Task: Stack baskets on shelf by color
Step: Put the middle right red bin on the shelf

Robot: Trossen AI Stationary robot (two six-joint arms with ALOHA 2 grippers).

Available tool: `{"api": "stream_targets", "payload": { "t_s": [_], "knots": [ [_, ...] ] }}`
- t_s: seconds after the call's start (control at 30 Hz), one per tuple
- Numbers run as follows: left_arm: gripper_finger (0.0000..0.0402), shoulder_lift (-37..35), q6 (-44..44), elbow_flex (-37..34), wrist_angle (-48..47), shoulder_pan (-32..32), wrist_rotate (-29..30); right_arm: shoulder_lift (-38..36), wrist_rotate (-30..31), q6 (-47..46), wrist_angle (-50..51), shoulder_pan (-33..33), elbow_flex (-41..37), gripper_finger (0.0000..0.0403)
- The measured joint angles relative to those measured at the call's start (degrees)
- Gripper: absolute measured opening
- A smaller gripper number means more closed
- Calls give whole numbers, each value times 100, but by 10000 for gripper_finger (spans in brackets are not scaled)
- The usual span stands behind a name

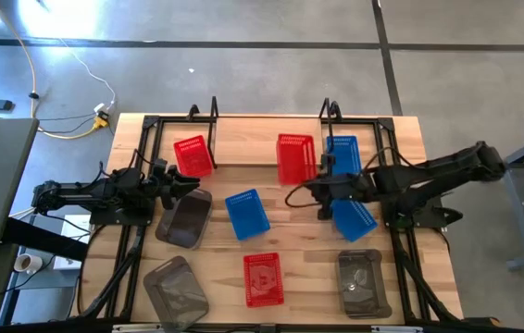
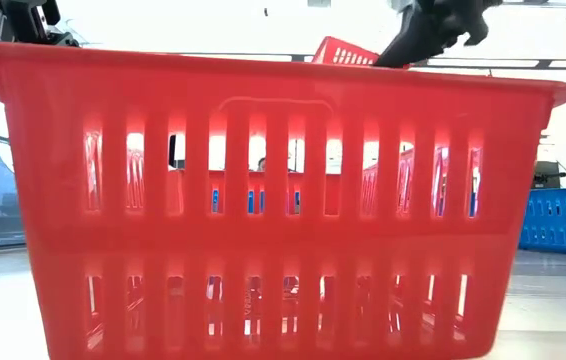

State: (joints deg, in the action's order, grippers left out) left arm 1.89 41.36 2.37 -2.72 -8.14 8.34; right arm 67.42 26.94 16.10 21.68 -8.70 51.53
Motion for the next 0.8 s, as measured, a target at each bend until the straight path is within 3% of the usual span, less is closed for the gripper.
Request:
{"api": "stream_targets", "payload": {
  "t_s": [0.3,0.8],
  "knots": [
    [142,-1,0,1,1,-1,0,122,-129,477,541,921,0,0],
    [142,0,0,2,0,-2,0,951,-540,518,773,1711,3,0]
  ]
}}
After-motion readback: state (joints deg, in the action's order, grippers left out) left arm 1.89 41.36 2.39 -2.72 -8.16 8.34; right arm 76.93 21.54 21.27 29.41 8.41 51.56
